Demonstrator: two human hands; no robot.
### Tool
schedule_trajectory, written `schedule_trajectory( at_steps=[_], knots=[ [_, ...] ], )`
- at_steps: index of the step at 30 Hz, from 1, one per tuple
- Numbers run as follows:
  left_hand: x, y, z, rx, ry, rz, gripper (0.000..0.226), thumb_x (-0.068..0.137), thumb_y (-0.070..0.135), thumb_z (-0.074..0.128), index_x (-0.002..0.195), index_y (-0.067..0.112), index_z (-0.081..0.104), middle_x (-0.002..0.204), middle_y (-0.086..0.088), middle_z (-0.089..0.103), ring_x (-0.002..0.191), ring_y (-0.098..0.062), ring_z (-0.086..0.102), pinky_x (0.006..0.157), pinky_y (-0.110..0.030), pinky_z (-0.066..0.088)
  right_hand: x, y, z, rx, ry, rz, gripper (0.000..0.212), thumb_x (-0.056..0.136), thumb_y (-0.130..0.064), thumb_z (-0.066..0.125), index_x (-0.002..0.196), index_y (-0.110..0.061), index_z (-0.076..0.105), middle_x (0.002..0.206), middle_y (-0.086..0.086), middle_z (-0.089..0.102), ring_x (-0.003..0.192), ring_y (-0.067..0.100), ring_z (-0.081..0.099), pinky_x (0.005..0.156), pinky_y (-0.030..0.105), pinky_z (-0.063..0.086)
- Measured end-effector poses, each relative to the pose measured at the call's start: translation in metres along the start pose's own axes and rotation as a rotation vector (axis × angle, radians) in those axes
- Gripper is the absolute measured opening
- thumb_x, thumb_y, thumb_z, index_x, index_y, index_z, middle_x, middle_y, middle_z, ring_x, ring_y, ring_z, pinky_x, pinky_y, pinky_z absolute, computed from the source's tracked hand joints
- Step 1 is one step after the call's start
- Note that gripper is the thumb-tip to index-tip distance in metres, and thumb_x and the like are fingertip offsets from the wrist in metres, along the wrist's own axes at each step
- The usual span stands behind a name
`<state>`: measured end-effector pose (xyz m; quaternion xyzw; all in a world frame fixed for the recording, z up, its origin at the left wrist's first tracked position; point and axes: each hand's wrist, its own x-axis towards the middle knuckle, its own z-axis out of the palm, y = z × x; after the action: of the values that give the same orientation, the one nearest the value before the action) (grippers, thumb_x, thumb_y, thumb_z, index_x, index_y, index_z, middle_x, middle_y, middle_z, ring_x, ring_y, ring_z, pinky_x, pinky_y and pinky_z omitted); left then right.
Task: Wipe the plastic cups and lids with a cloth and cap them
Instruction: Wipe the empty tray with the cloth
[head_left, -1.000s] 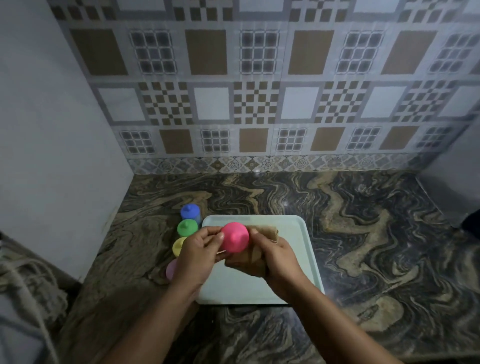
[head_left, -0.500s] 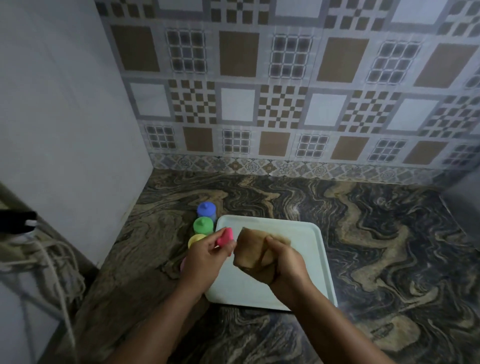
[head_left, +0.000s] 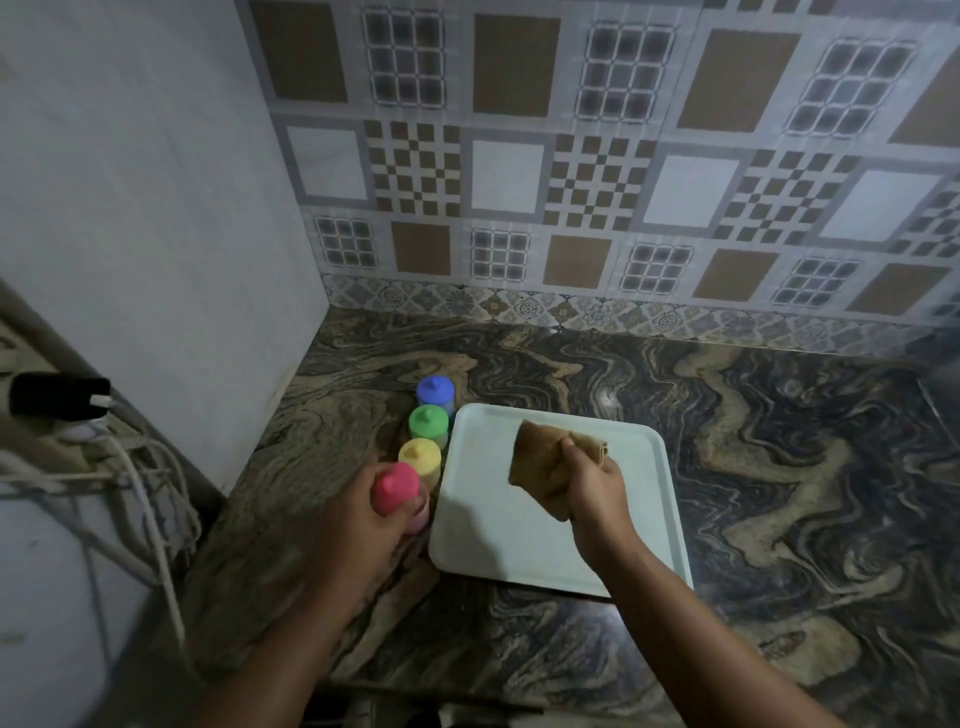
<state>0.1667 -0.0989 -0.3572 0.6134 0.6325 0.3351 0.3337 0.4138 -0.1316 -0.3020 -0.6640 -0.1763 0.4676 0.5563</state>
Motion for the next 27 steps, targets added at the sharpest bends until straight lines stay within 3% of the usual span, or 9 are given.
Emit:
schedule_trajectory(
  at_steps=[3, 6, 11, 16, 20, 23, 26, 27],
  knots=[
    [-0.001, -0.014, 0.011, 0.207, -0.054, 0.062, 0.046, 0.074, 0.029, 0.085, 0.116, 0.026, 0.068, 0.109, 0.002, 0.073, 0.100, -0.026, 0.067, 0.078, -0.033, 0.050, 0.005, 0.004, -0.005, -0.036, 0.036, 0.007, 0.017, 0.109, -0.021, 0.053, 0.107, -0.015, 0.069, 0.102, 0.009, 0.073, 0.095, 0.021, 0.068, 0.065, 0.030, 0.051],
    [0.009, -0.025, 0.018, 0.363, -0.083, 0.144, 0.049, 0.077, 0.032, 0.080, 0.123, 0.021, 0.069, 0.124, 0.000, 0.070, 0.111, -0.027, 0.065, 0.086, -0.035, 0.052, 0.003, 0.010, -0.008, -0.051, 0.033, 0.014, 0.018, 0.109, -0.020, 0.054, 0.107, -0.013, 0.071, 0.100, 0.011, 0.073, 0.094, 0.022, 0.068, 0.064, 0.030, 0.051],
    [0.015, -0.035, 0.022, 0.427, -0.107, 0.180, 0.054, 0.079, 0.031, 0.079, 0.130, 0.020, 0.066, 0.140, 0.004, 0.061, 0.119, -0.024, 0.062, 0.092, -0.036, 0.053, -0.004, 0.016, -0.016, -0.074, 0.043, 0.013, 0.017, 0.109, -0.020, 0.055, 0.101, -0.017, 0.070, 0.103, 0.013, 0.072, 0.091, 0.021, 0.066, 0.062, 0.030, 0.050],
    [0.021, -0.037, 0.022, 0.409, -0.135, 0.159, 0.052, 0.078, 0.029, 0.077, 0.128, 0.019, 0.065, 0.134, 0.002, 0.062, 0.115, -0.027, 0.062, 0.090, -0.039, 0.054, -0.009, 0.021, -0.023, -0.079, 0.055, 0.019, 0.016, 0.109, -0.019, 0.056, 0.100, -0.019, 0.069, 0.103, 0.010, 0.072, 0.092, 0.019, 0.065, 0.058, 0.027, 0.051],
    [0.025, -0.044, 0.022, 0.409, -0.179, 0.141, 0.053, 0.072, 0.040, 0.068, 0.122, 0.020, 0.066, 0.130, 0.002, 0.060, 0.111, -0.030, 0.062, 0.087, -0.043, 0.054, -0.004, 0.034, -0.022, -0.099, 0.034, 0.056, 0.017, 0.109, -0.019, 0.056, 0.102, -0.018, 0.071, 0.105, 0.012, 0.074, 0.096, 0.023, 0.069, 0.068, 0.036, 0.058],
    [0.017, -0.041, 0.021, 0.588, -0.077, 0.185, 0.060, 0.074, 0.053, 0.072, 0.127, 0.028, 0.063, 0.146, -0.002, 0.047, 0.123, -0.036, 0.050, 0.094, -0.048, 0.046, 0.003, 0.049, -0.028, -0.247, -0.048, 0.178, 0.018, 0.109, -0.021, 0.056, 0.100, -0.013, 0.070, 0.103, 0.018, 0.073, 0.092, 0.029, 0.069, 0.070, 0.036, 0.058],
    [-0.011, -0.040, 0.020, 0.524, 0.111, 0.430, 0.055, 0.082, 0.054, 0.073, 0.126, 0.022, 0.065, 0.143, -0.009, 0.052, 0.117, -0.037, 0.051, 0.092, -0.046, 0.042, 0.043, 0.043, -0.053, -0.405, 0.016, -0.004, 0.021, 0.105, -0.021, 0.060, 0.092, -0.009, 0.072, 0.090, 0.020, 0.073, 0.077, 0.028, 0.068, 0.058, 0.037, 0.059],
    [-0.023, -0.046, 0.024, 0.490, 0.068, 0.545, 0.048, 0.088, 0.051, 0.067, 0.124, 0.018, 0.067, 0.141, -0.009, 0.055, 0.117, -0.037, 0.054, 0.095, -0.045, 0.043, 0.062, 0.037, -0.063, -0.505, 0.048, -0.124, 0.020, 0.103, -0.020, 0.061, 0.091, -0.010, 0.073, 0.089, 0.018, 0.075, 0.079, 0.028, 0.070, 0.064, 0.040, 0.060]
  ],
)
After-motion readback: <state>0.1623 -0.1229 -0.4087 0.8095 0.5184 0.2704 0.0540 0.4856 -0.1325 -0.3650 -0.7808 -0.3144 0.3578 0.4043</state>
